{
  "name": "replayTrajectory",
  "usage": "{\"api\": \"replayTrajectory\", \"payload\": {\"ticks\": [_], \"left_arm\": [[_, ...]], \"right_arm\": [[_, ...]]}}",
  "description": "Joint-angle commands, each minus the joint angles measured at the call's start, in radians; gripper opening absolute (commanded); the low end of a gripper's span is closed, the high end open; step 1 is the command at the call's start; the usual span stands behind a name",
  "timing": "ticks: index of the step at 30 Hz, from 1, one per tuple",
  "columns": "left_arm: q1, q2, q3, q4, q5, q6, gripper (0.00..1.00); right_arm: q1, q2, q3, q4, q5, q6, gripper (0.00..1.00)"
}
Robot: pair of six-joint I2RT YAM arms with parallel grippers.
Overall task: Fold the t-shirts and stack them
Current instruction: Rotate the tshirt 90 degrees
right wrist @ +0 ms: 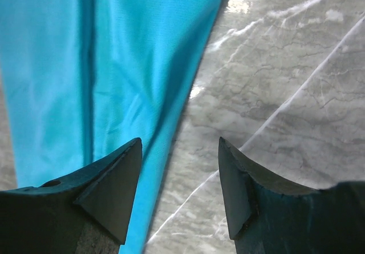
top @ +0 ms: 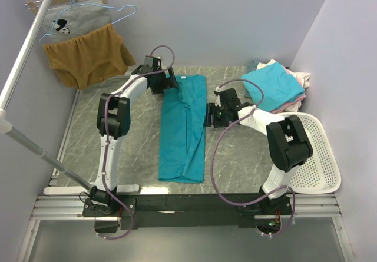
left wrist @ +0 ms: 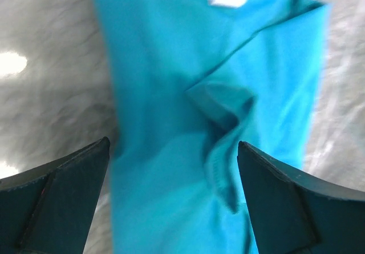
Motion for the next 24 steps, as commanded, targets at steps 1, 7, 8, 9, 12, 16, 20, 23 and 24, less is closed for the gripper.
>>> {"api": "replayTrajectory", "payload": {"ticks": [1, 7, 8, 9, 12, 16, 20, 23, 24], "left_arm": [[0.004, -0.079, -0.077, -0.121, -0.105, 0.048, 1.00], [0.004, -0.256, -0.263, 0.067, -0.040, 0.040, 0.99], [0.004, -0.257, -0.243, 0.067, 0.015, 0.038, 0.99], [0.003, -0.247, -0.191, 0.067, 0.043, 0.037, 0.99], [0.000, -0.187, -0.067, 0.046, 0.159, 0.025, 0.99], [-0.020, -0.104, 0.044, 0.046, 0.258, -0.005, 0.99], [-0.037, -0.050, 0.029, 0.205, 0.377, -0.076, 0.99], [-0.054, 0.006, 0.059, 0.319, 0.431, -0.158, 0.99], [-0.069, 0.023, 0.081, 0.313, 0.433, -0.161, 0.99]], "right_arm": [[-0.007, -0.088, -0.037, 0.019, -0.016, 0.008, 0.63], [-0.007, -0.125, -0.072, 0.030, -0.014, 0.010, 0.63], [-0.007, -0.130, -0.074, 0.030, -0.016, 0.010, 0.63], [-0.007, -0.130, -0.077, 0.030, -0.016, 0.012, 0.63], [-0.007, -0.136, -0.081, 0.037, -0.019, 0.013, 0.63], [-0.007, -0.128, -0.077, 0.034, -0.022, 0.008, 0.63], [-0.008, -0.116, -0.078, 0.039, -0.028, 0.008, 0.63], [-0.007, -0.107, -0.084, 0.045, -0.028, 0.011, 0.63], [-0.005, -0.105, -0.086, 0.045, -0.028, 0.012, 0.63]]}}
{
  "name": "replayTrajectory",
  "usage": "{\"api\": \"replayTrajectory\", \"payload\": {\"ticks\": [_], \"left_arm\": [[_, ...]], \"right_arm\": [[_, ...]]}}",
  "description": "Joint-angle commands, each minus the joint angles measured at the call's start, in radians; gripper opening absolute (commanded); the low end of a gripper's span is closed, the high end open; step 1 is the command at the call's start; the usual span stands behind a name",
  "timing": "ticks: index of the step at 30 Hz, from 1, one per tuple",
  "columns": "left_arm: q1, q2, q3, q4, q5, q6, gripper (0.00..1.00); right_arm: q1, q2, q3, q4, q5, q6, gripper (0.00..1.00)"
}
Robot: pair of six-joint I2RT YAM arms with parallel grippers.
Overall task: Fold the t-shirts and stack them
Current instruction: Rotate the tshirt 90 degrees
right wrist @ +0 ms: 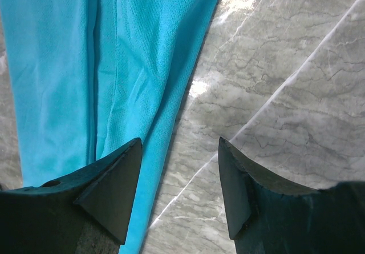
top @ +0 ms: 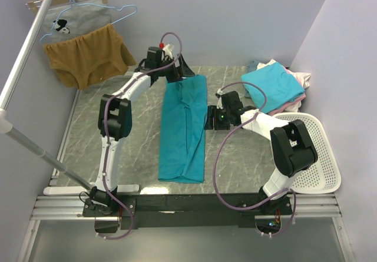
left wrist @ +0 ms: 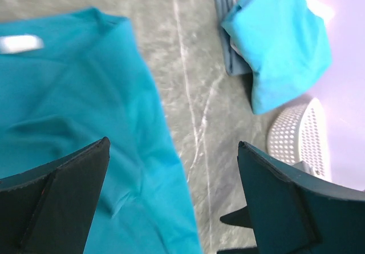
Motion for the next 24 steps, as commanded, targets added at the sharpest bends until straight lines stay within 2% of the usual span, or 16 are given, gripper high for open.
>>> {"api": "replayTrajectory", "payload": {"ticks": [1, 5, 7, 14, 18, 24], "left_arm": [[-0.046, 0.109, 0.075, 0.115, 0.113, -0.086, 0.99], [-0.083, 0.175, 0.158, 0.075, 0.058, -0.051, 0.99], [-0.095, 0.169, 0.148, 0.049, 0.037, -0.037, 0.99], [-0.100, 0.022, -0.035, -0.064, -0.166, 0.061, 0.99], [-0.100, -0.028, -0.084, -0.146, -0.303, 0.087, 1.00], [-0.098, -0.049, -0.125, -0.189, -0.390, 0.100, 1.00]], "right_arm": [[-0.006, -0.022, -0.013, 0.035, -0.009, 0.002, 0.63], [-0.004, -0.018, -0.018, 0.036, -0.007, 0.002, 0.63], [-0.004, -0.021, -0.019, 0.033, -0.007, 0.004, 0.63], [-0.003, -0.018, -0.020, 0.036, -0.017, 0.005, 0.63], [-0.003, -0.013, -0.019, 0.036, -0.027, 0.009, 0.63], [-0.003, -0.015, -0.029, 0.039, -0.038, 0.012, 0.63]]}}
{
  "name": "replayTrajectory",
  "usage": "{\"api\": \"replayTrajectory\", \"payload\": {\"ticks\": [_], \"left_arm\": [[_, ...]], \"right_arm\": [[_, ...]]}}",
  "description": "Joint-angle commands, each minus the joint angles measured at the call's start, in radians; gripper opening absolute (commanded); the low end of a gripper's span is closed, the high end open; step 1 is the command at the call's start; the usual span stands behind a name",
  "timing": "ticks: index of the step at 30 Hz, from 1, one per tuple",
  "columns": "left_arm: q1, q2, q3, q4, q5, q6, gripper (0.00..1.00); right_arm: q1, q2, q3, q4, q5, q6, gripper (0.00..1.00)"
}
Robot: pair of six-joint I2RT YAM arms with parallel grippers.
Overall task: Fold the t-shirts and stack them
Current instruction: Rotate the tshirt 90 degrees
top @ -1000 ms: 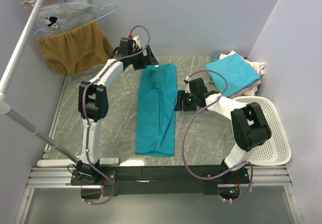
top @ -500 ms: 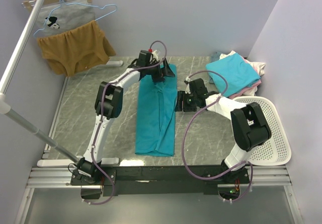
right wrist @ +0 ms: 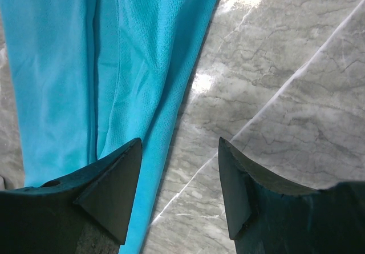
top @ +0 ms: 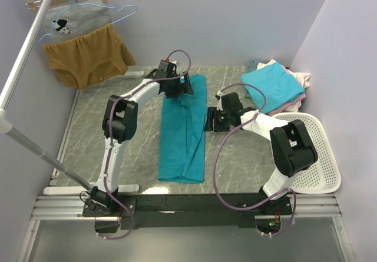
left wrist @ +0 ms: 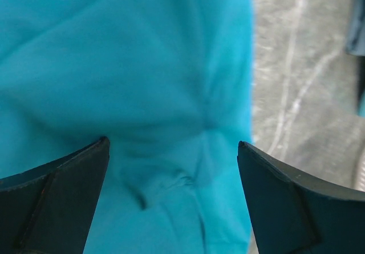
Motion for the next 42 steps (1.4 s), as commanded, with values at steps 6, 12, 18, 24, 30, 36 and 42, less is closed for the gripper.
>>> {"api": "replayTrajectory", "payload": {"ticks": [6, 12, 18, 24, 30, 36, 42], "left_arm": [[0.001, -0.008, 0.024, -0.103, -0.088, 0.052, 0.99], [0.001, -0.082, -0.057, -0.116, -0.233, 0.043, 0.99], [0.001, -0.321, -0.231, -0.139, -0.470, -0.001, 0.99], [0.000, -0.547, -0.501, -0.116, -0.484, -0.069, 1.00], [-0.034, -0.751, -0.858, -0.081, -0.443, -0.128, 1.00], [-0.091, -0.935, -1.119, -0.070, -0.400, -0.222, 0.99], [-0.172, -1.061, -1.222, -0.118, -0.391, -0.293, 0.99]], "right_arm": [[-0.002, -0.024, -0.014, 0.025, -0.010, 0.004, 0.63], [-0.002, -0.090, -0.031, 0.011, 0.023, 0.010, 0.63], [-0.002, -0.194, -0.060, -0.030, 0.056, 0.007, 0.63], [0.001, -0.253, -0.141, -0.015, -0.051, 0.031, 0.63], [0.056, -0.352, -0.259, -0.017, -0.079, 0.073, 0.63], [0.134, -0.466, -0.348, -0.040, -0.095, 0.129, 0.63], [0.238, -0.530, -0.449, 0.002, -0.092, 0.238, 0.62]]}}
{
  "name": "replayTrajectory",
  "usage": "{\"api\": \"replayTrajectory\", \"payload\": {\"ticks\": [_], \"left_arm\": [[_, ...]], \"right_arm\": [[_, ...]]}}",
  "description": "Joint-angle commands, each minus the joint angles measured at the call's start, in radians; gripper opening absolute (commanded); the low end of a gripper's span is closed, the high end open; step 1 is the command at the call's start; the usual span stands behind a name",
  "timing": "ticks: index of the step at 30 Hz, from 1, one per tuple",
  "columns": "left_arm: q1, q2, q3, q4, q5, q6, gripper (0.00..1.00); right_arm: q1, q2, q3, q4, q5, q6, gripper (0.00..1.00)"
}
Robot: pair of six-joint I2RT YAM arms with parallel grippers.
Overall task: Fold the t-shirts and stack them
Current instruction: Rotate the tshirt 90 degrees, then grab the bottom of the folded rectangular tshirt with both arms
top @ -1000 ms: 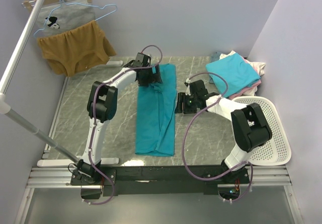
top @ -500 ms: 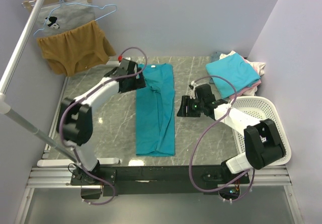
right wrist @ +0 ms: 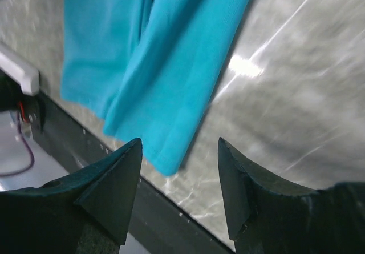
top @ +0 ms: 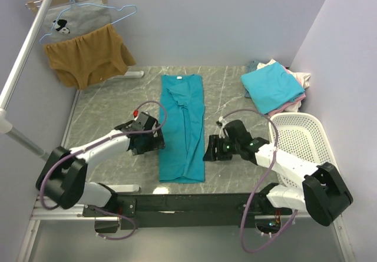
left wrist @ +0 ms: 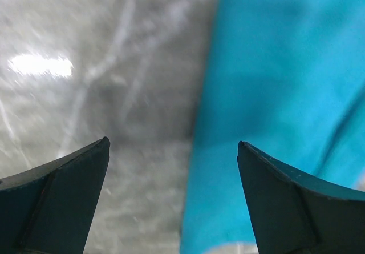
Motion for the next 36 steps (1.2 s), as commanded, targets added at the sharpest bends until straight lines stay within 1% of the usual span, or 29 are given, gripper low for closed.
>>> {"api": "replayTrajectory", "payload": {"ticks": [1, 4, 5, 8, 11, 16, 22, 26, 32, 34, 36], "left_arm": [[-0.049, -0.112, -0.041, -0.003, 0.016, -0.081, 0.99], [-0.061, -0.149, -0.058, -0.023, 0.012, -0.095, 0.99], [-0.062, -0.155, -0.061, -0.027, 0.012, -0.099, 0.99], [-0.069, -0.173, -0.073, -0.041, 0.018, -0.105, 0.99], [-0.079, -0.198, -0.096, -0.053, 0.021, -0.121, 0.99], [-0.093, -0.259, -0.150, -0.053, 0.042, -0.148, 0.99], [-0.139, -0.304, -0.204, -0.040, 0.077, -0.191, 0.99], [-0.184, -0.315, -0.222, -0.041, 0.087, -0.214, 1.00], [-0.256, -0.311, -0.256, -0.037, 0.087, -0.263, 0.99], [-0.266, -0.308, -0.285, 0.014, 0.097, -0.276, 0.99], [-0.276, -0.304, -0.285, 0.013, 0.099, -0.280, 0.99]], "right_arm": [[0.072, -0.052, -0.066, 0.053, -0.010, 0.105, 0.62], [0.116, -0.060, -0.068, 0.059, 0.006, 0.128, 0.61], [0.136, -0.057, -0.057, 0.056, 0.016, 0.131, 0.59], [0.165, -0.037, -0.051, 0.059, 0.039, 0.149, 0.54], [0.185, -0.008, -0.056, 0.047, 0.068, 0.178, 0.52], [0.227, 0.003, -0.100, 0.076, 0.092, 0.240, 0.52], [0.241, 0.006, -0.139, 0.104, 0.108, 0.284, 0.53], [0.241, 0.012, -0.146, 0.113, 0.112, 0.300, 0.53], [0.244, 0.067, -0.143, 0.153, 0.099, 0.313, 0.53], [0.245, 0.097, -0.134, 0.175, 0.089, 0.313, 0.53], [0.247, 0.121, -0.123, 0.179, 0.091, 0.310, 0.53]]}}
